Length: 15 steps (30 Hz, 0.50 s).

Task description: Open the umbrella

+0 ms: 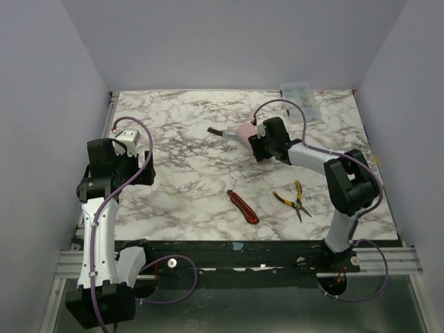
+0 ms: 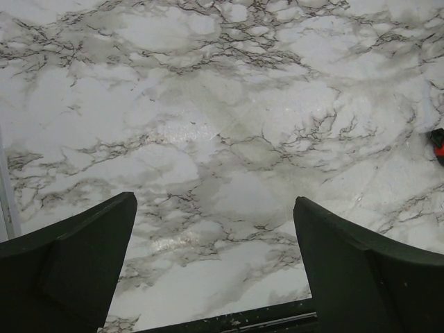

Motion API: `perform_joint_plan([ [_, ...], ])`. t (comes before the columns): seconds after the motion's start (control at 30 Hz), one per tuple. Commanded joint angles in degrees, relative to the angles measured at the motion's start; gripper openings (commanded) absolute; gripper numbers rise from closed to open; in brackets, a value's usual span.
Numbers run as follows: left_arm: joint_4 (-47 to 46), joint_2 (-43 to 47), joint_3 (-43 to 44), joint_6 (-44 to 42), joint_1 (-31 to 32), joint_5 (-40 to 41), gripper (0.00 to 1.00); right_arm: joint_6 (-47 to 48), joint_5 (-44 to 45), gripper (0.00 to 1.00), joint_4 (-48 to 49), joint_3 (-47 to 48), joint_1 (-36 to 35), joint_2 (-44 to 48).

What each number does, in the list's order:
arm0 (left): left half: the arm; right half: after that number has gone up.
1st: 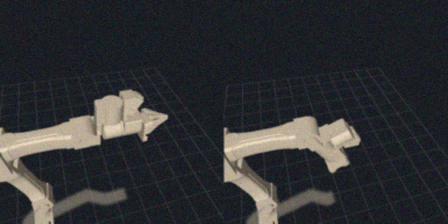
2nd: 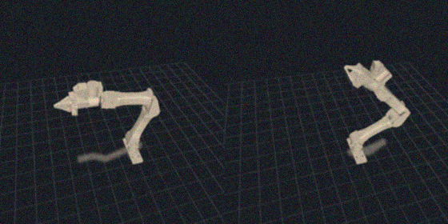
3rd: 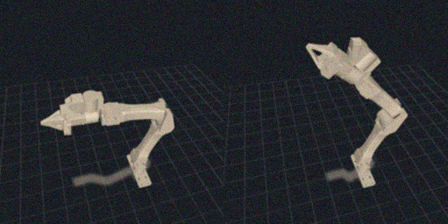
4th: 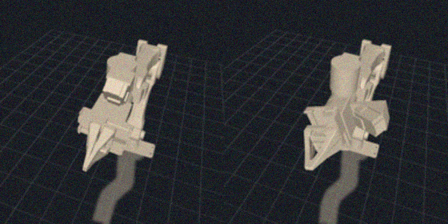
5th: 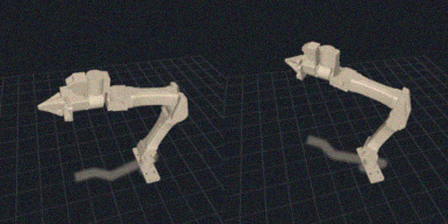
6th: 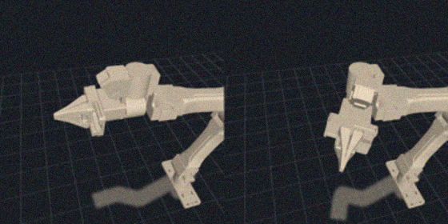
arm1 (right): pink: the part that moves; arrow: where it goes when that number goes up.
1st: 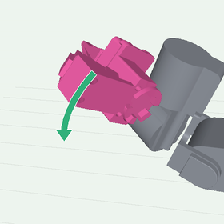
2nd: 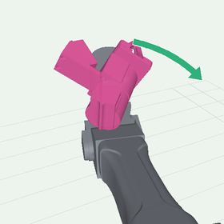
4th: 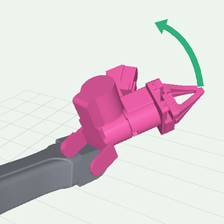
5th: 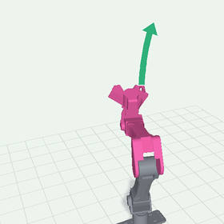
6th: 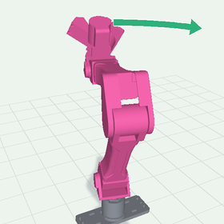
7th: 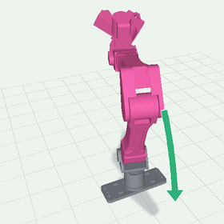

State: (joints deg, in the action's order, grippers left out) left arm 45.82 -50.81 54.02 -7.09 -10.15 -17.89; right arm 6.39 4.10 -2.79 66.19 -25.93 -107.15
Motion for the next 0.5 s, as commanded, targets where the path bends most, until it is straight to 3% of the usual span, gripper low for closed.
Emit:
perform_joint_plan([
  [0.0,-2.23,0.02,-1.54,-2.0,-0.22,-4.37,0.99,4.12,-13.09,0.42,-5.21,-5.33,-3.29,1.45],
  [0.27,-3.61,1.89,-6.08,-2.46,-0.05,-10.21,0.99,20.81,-23.38,0.44,-5.13,-3.61,-9.54,-1.48],
  [0.47,-5.19,2.84,-7.39,-4.12,0.63,-18.92,0.98,37.14,-31.93,0.55,-10.5,-3.6,-10.28,-1.21],
])
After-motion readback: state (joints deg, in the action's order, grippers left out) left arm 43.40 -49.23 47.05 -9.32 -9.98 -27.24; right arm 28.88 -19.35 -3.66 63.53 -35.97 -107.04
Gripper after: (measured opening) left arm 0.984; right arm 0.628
